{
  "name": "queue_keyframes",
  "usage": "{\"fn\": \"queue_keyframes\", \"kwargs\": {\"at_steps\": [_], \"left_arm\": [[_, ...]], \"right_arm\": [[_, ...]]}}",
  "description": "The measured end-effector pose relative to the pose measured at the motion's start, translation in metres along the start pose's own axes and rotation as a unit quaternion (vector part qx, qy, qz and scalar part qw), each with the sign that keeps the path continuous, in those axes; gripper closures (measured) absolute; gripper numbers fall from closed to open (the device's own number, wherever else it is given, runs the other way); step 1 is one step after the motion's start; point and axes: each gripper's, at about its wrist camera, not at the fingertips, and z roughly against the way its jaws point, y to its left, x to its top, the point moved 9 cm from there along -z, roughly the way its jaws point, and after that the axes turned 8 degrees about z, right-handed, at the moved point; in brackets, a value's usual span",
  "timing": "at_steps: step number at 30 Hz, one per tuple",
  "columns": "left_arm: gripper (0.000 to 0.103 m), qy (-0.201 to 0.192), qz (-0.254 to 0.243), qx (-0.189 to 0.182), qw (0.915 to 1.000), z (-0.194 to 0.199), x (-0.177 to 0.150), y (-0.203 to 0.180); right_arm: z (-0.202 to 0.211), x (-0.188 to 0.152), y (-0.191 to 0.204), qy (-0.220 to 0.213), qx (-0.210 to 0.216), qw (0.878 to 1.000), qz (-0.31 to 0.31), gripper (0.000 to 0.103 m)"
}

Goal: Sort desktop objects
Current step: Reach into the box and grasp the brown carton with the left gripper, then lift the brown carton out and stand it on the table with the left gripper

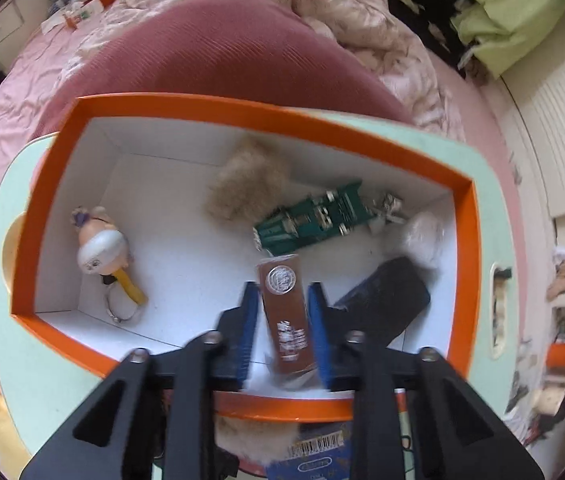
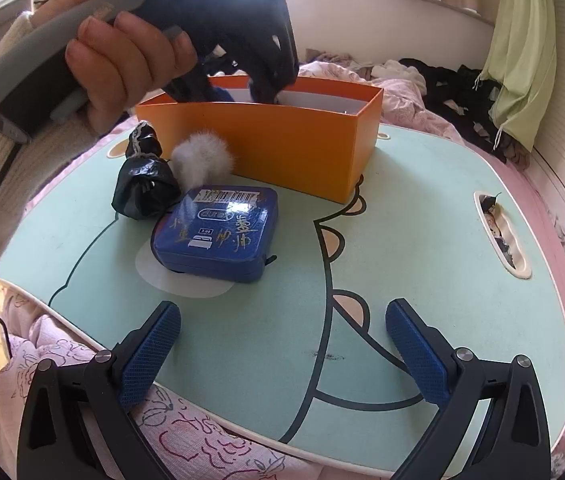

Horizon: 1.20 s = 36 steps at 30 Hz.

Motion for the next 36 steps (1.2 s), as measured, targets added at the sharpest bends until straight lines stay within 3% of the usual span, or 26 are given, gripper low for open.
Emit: {"fn": "queue_keyframes", "kwargs": {"at_steps": [3, 7, 10, 13, 17, 20, 23, 26, 29, 30, 33, 35, 36], "left_arm": [[0.084, -0.008, -0.011, -0.010, 0.9999, 0.000, 0.001, -0.002], [0.084, -0.028, 0.001, -0.083, 0.9962, 0.025, 0.005, 0.002], [0.084, -0.083, -0.009, -0.129, 0.9881, 0.078, 0.000, 0.010], [0.084, -0.142, -0.030, -0.169, 0.9749, 0.139, -0.019, 0.027], [0.084, -0.196, -0.037, -0.156, 0.9674, 0.173, -0.043, 0.070], [0.084, -0.209, -0.025, -0.100, 0.9725, 0.153, -0.055, 0.113], [0.084, -0.174, 0.000, -0.067, 0.9824, 0.099, -0.061, 0.136], [0.084, -0.123, 0.001, -0.096, 0.9877, 0.058, -0.068, 0.131], [0.082, -0.096, 0.001, -0.148, 0.9843, 0.039, -0.074, 0.113], [0.080, -0.098, 0.007, -0.164, 0.9815, 0.038, -0.073, 0.109], [0.057, -0.113, 0.025, -0.166, 0.9792, 0.039, -0.072, 0.107], [0.039, -0.156, 0.026, -0.162, 0.9741, 0.053, -0.078, 0.107], [0.036, -0.178, 0.028, -0.152, 0.9718, 0.062, -0.082, 0.110]], "right_arm": [[0.000, 0.000, 0.000, 0.000, 0.000, 1.000, 0.000, 0.001], [0.000, 0.001, -0.001, -0.001, 0.000, 1.000, -0.001, 0.001], [0.000, 0.001, -0.001, 0.000, 0.000, 1.000, -0.001, 0.001], [0.000, 0.001, -0.001, -0.001, 0.000, 1.000, -0.001, 0.001], [0.000, 0.000, -0.002, -0.001, 0.000, 1.000, -0.001, 0.001], [0.000, 0.000, -0.002, 0.000, -0.001, 1.000, -0.001, 0.001], [0.000, 0.000, -0.002, 0.001, -0.002, 1.000, 0.000, 0.000], [-0.001, -0.001, -0.002, 0.002, -0.004, 1.000, 0.000, 0.000], [-0.001, -0.001, -0.002, 0.003, -0.005, 1.000, 0.001, 0.000], [-0.001, -0.001, -0.002, 0.002, -0.004, 1.000, 0.000, 0.000], [-0.001, -0.001, -0.002, 0.002, -0.004, 1.000, -0.001, 0.000], [-0.001, 0.000, -0.003, 0.002, -0.005, 1.000, -0.001, 0.000], [-0.001, 0.000, -0.002, 0.003, -0.006, 1.000, 0.000, 0.000]]}}
